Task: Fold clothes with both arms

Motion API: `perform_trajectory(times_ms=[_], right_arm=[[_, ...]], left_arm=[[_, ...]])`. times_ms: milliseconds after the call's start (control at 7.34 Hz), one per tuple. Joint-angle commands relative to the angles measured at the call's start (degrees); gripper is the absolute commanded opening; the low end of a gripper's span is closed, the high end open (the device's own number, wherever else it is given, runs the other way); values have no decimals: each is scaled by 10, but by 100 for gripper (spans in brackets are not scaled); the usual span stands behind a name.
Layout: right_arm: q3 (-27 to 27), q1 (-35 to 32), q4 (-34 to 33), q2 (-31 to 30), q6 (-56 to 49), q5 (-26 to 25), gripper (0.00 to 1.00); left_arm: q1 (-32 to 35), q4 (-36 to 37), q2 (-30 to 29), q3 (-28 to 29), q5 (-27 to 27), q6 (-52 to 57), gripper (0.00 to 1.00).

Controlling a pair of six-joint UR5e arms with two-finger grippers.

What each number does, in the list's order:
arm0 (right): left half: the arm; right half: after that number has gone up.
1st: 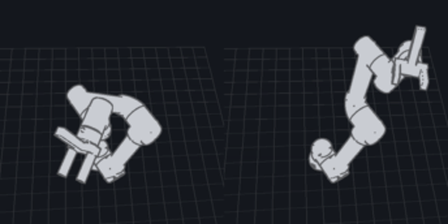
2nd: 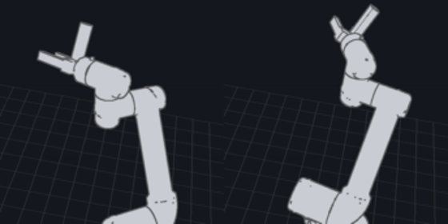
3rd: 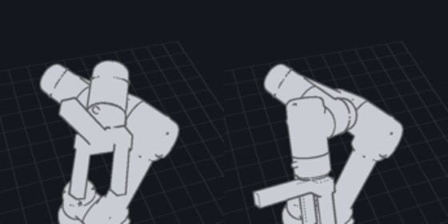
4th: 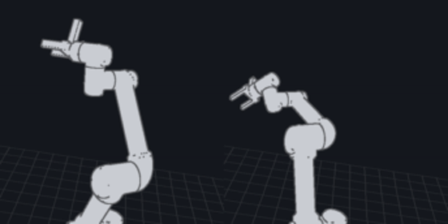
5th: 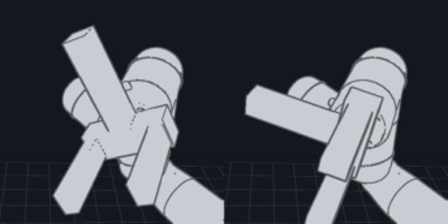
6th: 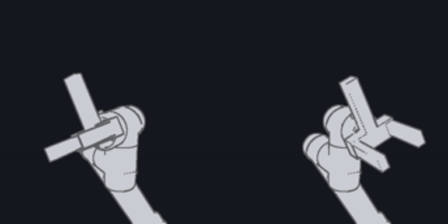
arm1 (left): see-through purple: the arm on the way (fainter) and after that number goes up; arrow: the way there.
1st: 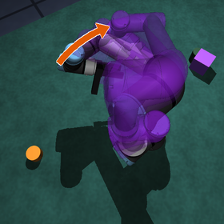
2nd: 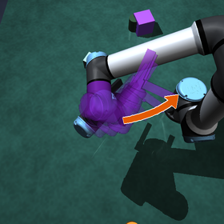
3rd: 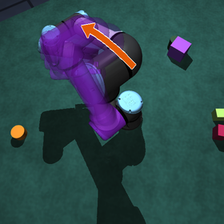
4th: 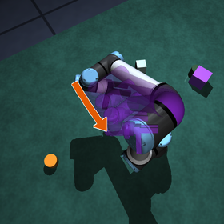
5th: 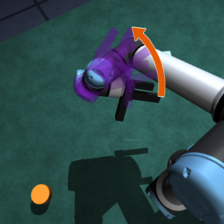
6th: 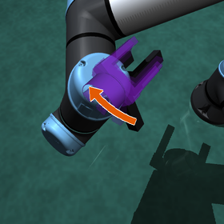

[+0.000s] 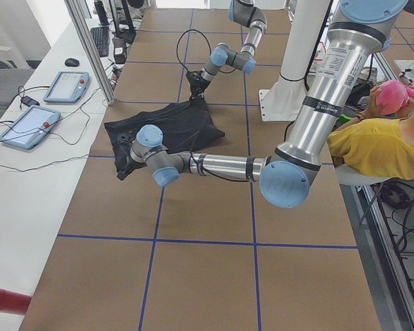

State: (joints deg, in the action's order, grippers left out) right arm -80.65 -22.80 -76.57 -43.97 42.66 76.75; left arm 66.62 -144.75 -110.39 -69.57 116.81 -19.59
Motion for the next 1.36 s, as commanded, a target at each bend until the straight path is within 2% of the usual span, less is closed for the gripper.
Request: perform_trajectory(times_ms=[0, 136, 272, 409, 545, 817, 1089, 1226], right_arm=[[-91, 13, -1, -88, 40, 2, 0], [-120, 23, -1, -115, 50, 2, 0], [-123, 28, -2, -115, 50, 2, 0], [-120, 29, -2, -109, 75, 2, 65], [-123, 21, -1, -104, 120, 5, 99], [-113, -28, -3, -72, 178, 88, 100], [-59, -37, -2, -17, 254, 99, 100], [-58, -37, -1, -13, 309, 105, 100]], left_arm=[[0, 0, 0, 0, 0, -1, 100], [0, 0, 0, 0, 0, -3, 100], [-1, 0, -1, 1, 0, -3, 100], [-1, 0, -1, 1, 0, -3, 100], [-1, 0, -1, 0, 0, -3, 100], [-1, 0, -2, -6, 0, -27, 100], [-20, 1, 2, -45, -3, -130, 100], [-43, 2, 14, -70, -6, -165, 100]])
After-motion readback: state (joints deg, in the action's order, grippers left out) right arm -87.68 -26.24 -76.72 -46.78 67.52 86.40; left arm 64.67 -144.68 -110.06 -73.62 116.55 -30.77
